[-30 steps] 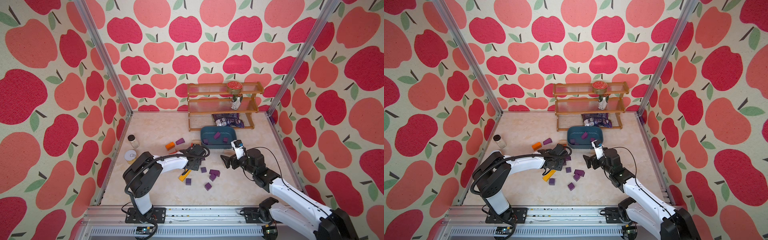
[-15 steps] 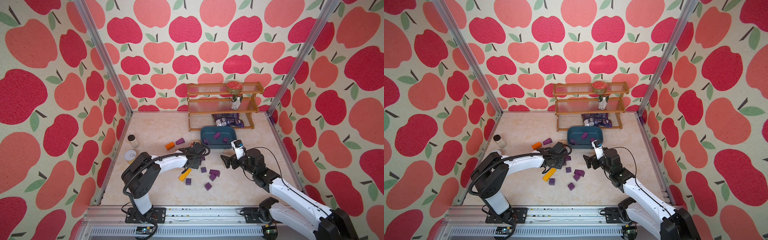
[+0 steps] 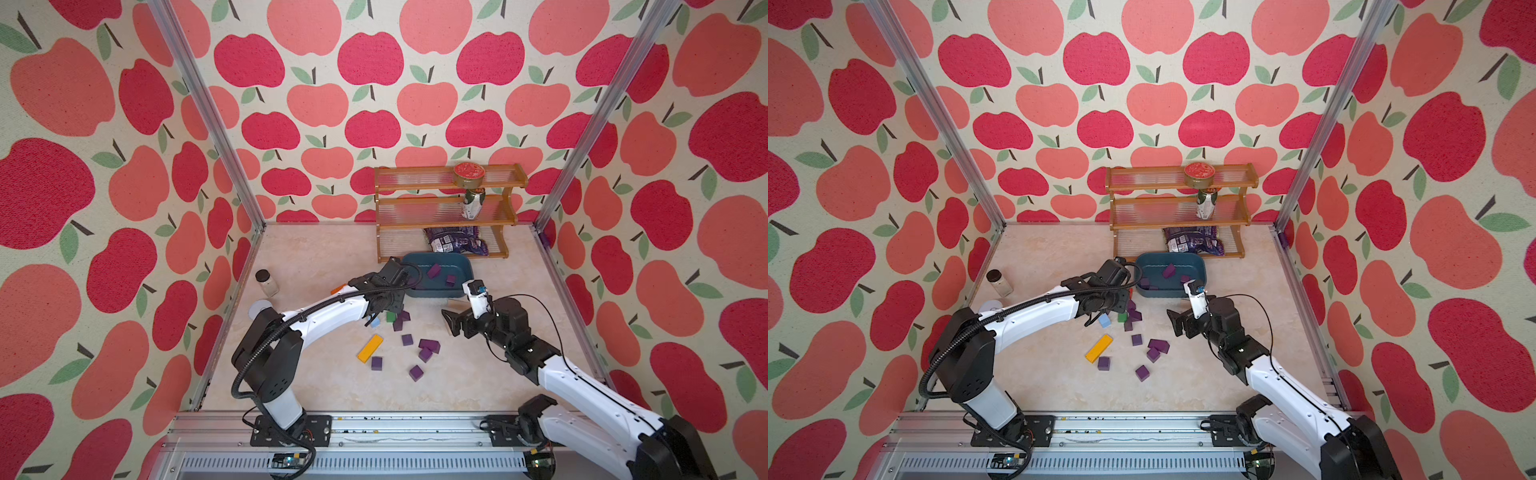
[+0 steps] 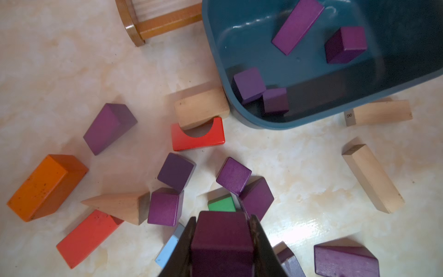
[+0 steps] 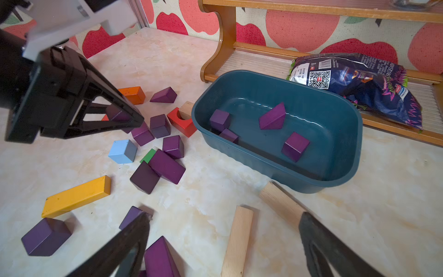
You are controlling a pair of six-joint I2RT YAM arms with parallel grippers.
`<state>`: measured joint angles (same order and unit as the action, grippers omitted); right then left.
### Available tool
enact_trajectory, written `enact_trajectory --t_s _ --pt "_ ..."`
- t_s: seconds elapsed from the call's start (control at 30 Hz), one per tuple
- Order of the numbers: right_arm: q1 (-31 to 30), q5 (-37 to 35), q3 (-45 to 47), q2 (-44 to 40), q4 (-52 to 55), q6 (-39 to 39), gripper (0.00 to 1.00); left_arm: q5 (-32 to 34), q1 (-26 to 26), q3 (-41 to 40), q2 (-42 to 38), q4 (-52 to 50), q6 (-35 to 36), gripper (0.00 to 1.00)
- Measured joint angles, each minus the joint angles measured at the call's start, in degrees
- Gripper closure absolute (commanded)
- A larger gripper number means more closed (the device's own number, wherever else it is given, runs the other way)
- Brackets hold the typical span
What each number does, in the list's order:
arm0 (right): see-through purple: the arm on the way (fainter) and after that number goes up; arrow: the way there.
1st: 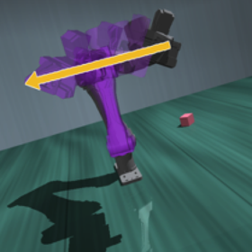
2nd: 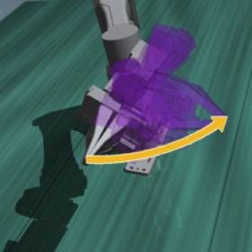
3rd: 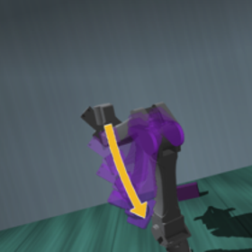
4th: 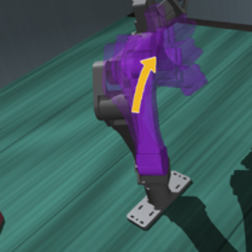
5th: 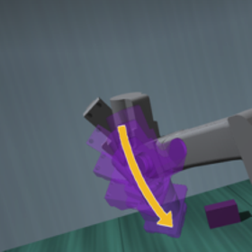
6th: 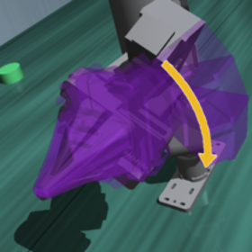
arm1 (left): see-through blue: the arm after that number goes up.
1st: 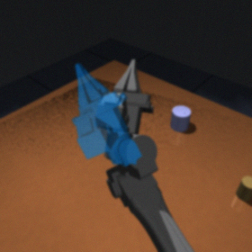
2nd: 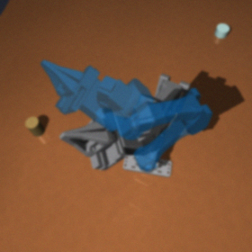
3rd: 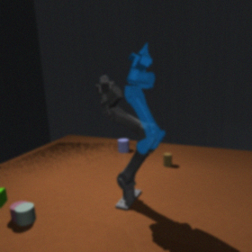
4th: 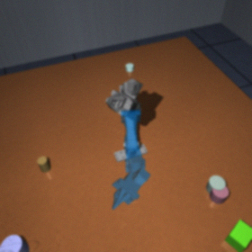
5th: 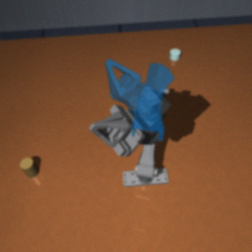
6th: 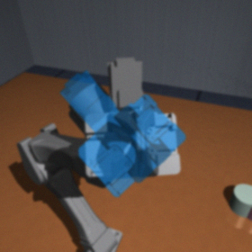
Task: Pick purple bricks into the storage bin
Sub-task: Place the building block in the storage box.
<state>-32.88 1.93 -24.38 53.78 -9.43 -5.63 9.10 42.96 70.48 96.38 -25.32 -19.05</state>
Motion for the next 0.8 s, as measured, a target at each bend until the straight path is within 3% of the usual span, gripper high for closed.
enact_trajectory --t_s 0.8 --pt "0.0 -1.2 0.7 3.0 -1.5 -0.2 0.01 -5.7 -3.5 27.0 21.0 -1.2 7.1 0.80"
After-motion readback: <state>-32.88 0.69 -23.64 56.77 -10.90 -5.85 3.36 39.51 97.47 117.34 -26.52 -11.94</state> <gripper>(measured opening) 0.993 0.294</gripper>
